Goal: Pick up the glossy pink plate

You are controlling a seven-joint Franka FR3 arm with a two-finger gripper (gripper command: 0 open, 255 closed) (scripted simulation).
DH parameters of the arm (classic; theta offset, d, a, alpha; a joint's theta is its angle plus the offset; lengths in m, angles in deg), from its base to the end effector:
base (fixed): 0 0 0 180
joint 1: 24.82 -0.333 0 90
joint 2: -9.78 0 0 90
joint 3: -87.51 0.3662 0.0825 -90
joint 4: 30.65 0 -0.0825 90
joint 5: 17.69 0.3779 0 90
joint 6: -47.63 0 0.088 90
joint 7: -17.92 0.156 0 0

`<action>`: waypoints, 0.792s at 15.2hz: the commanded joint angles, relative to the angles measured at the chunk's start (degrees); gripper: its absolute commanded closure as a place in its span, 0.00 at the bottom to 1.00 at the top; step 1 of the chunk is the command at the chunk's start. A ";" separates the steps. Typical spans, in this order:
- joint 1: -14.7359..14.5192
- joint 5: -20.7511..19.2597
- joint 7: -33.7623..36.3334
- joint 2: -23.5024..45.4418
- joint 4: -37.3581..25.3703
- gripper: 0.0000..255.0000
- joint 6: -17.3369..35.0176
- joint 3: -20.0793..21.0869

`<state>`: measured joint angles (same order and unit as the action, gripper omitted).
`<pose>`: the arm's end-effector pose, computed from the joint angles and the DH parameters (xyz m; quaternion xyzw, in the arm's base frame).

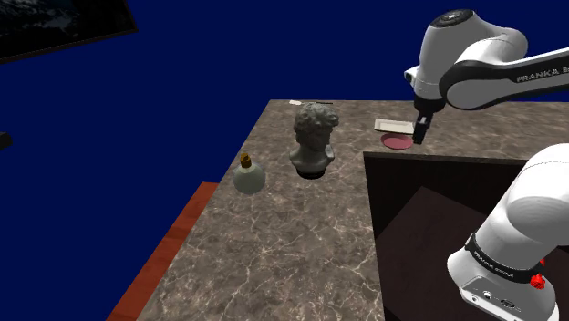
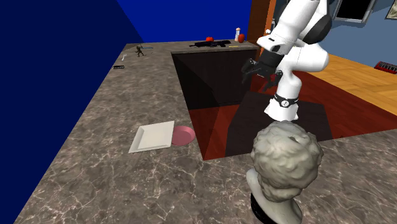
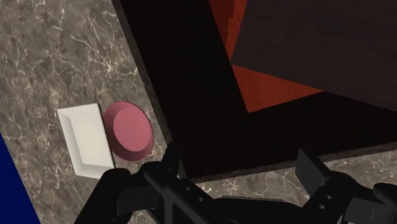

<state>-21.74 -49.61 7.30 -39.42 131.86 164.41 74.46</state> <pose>0.2418 -0.1184 0.4107 0.9800 0.1065 0.0004 0.1682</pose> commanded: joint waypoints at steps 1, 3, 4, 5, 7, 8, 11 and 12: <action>1.52 -4.30 -1.83 1.86 1.91 0.00 5.53 -2.41; 3.27 -8.91 -3.16 5.27 2.96 0.00 11.61 -4.99; 4.16 -11.34 -3.63 7.35 3.22 0.00 14.78 -6.27; 5.07 -13.85 -3.96 9.66 3.30 0.00 18.04 -7.52; 6.92 -19.09 -4.12 14.96 2.87 0.00 24.72 -9.82; 7.87 -21.83 -3.91 17.92 2.36 0.00 28.11 -10.83; 10.74 -30.76 -1.70 27.64 -0.46 0.00 38.09 -13.19; 11.71 -34.07 -0.32 31.07 -1.84 0.00 41.24 -13.72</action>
<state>-10.78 -80.65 6.11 -11.44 131.31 202.56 61.27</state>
